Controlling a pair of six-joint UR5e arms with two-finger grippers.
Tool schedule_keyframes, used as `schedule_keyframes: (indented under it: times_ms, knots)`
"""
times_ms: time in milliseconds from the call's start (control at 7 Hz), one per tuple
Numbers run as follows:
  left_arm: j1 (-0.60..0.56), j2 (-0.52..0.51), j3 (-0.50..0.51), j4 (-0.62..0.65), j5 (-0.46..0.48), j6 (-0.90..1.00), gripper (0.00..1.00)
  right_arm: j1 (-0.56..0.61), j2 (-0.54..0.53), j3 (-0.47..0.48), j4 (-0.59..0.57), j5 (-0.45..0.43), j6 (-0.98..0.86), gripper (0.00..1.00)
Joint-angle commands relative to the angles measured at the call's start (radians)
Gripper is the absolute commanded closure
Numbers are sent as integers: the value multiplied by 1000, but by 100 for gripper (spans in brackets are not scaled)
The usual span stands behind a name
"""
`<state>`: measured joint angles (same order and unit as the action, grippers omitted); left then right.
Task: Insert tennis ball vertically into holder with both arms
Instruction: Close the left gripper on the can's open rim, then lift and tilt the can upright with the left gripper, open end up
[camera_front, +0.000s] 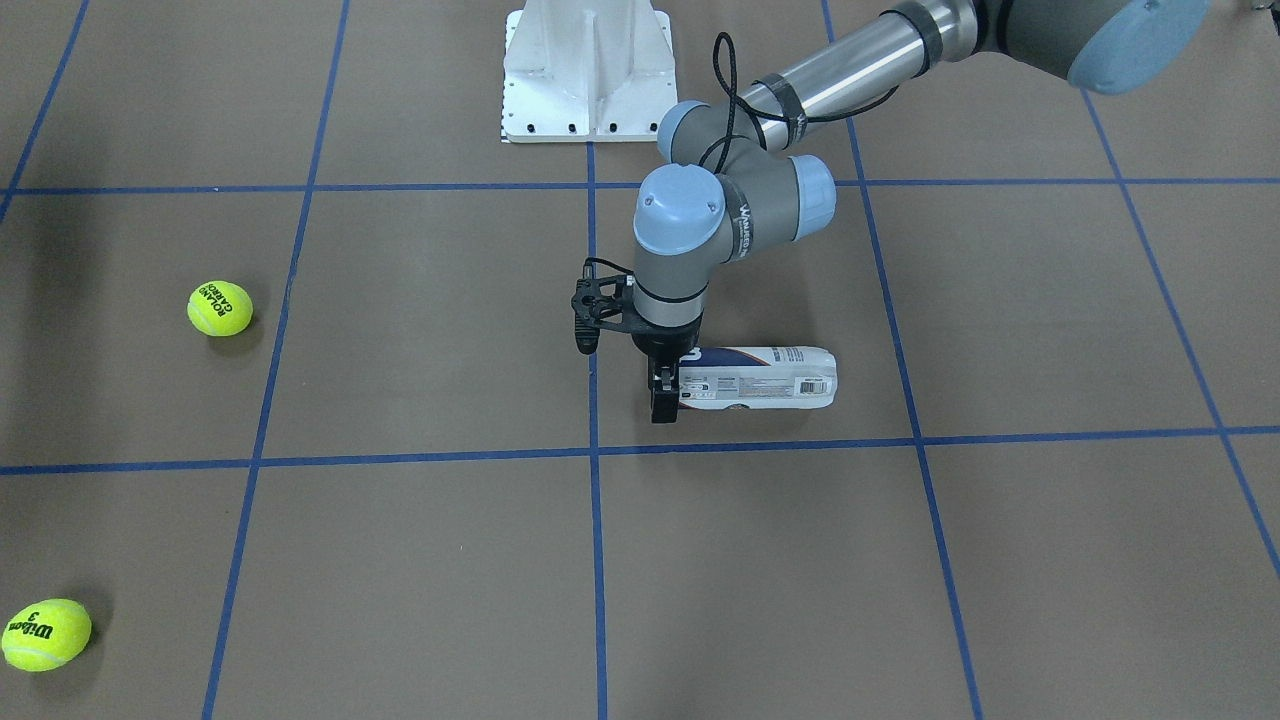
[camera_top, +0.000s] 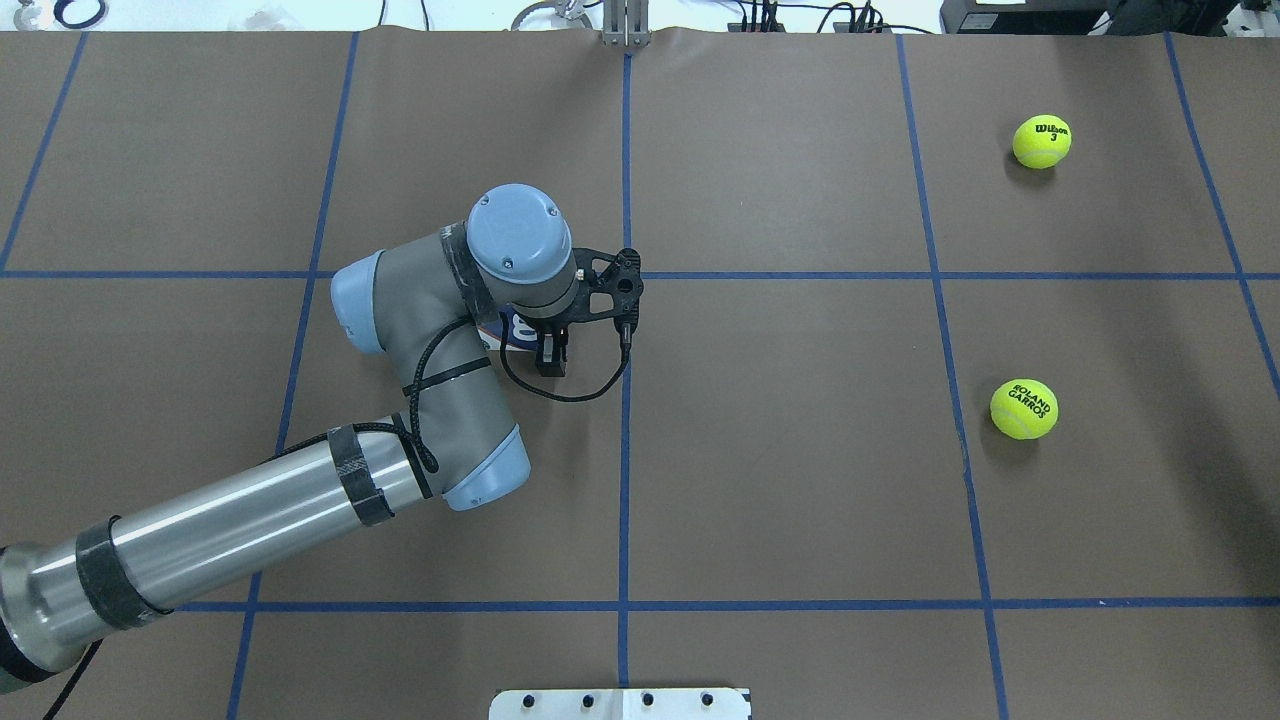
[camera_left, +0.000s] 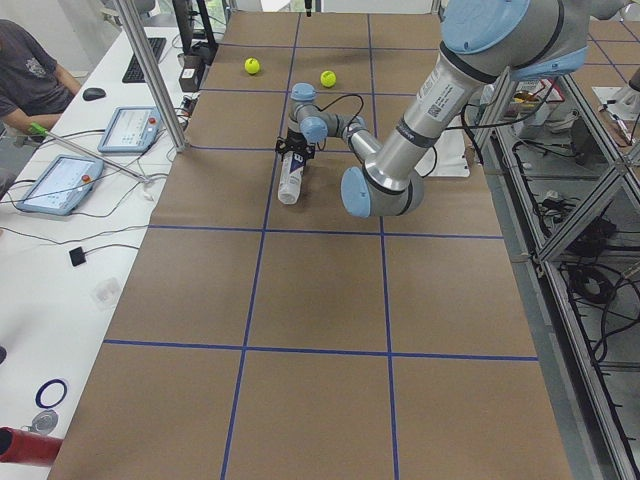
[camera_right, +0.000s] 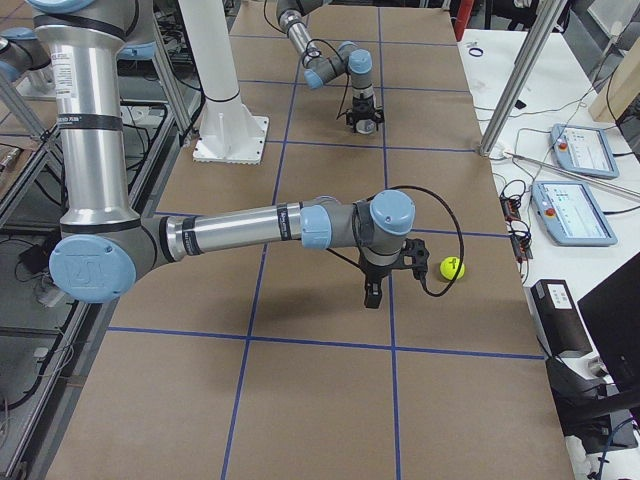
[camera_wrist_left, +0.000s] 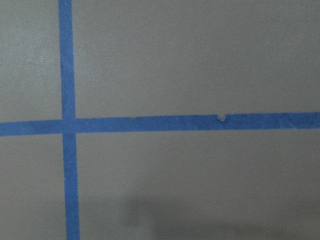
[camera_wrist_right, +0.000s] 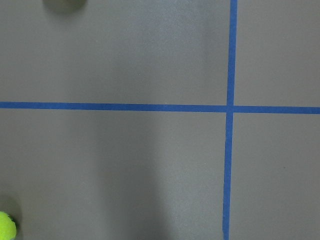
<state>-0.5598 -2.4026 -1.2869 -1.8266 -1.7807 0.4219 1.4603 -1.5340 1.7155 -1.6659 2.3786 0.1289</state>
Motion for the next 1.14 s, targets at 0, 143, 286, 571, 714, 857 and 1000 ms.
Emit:
schedule_keyframes:
  times_ms: [0, 143, 286, 571, 714, 857, 1000]
  knots:
    - [-5, -3, -23, 1, 18, 0, 29, 0, 0, 1, -2, 1, 0, 0]
    - [-8, -1, -40, 1, 18, -2, 34, 0, 0, 1, 0, 2, 0, 0]
    - [-18, -3, -75, 3, 18, -2, 35, 0, 2, 1, 0, 2, 0, 0]
    - [-25, 0, -150, -35, 18, -85, 35, 0, 5, 1, 0, 7, 0, 0]
    - [-31, 2, -154, -174, 18, -203, 35, 0, 17, 4, 0, 19, 0, 0]
    - [-41, 2, -152, -319, 24, -341, 35, -2, 17, 19, 2, 52, 2, 0]
    - [-43, 3, -150, -462, 58, -477, 35, -5, 17, 35, 3, 97, 2, 0]
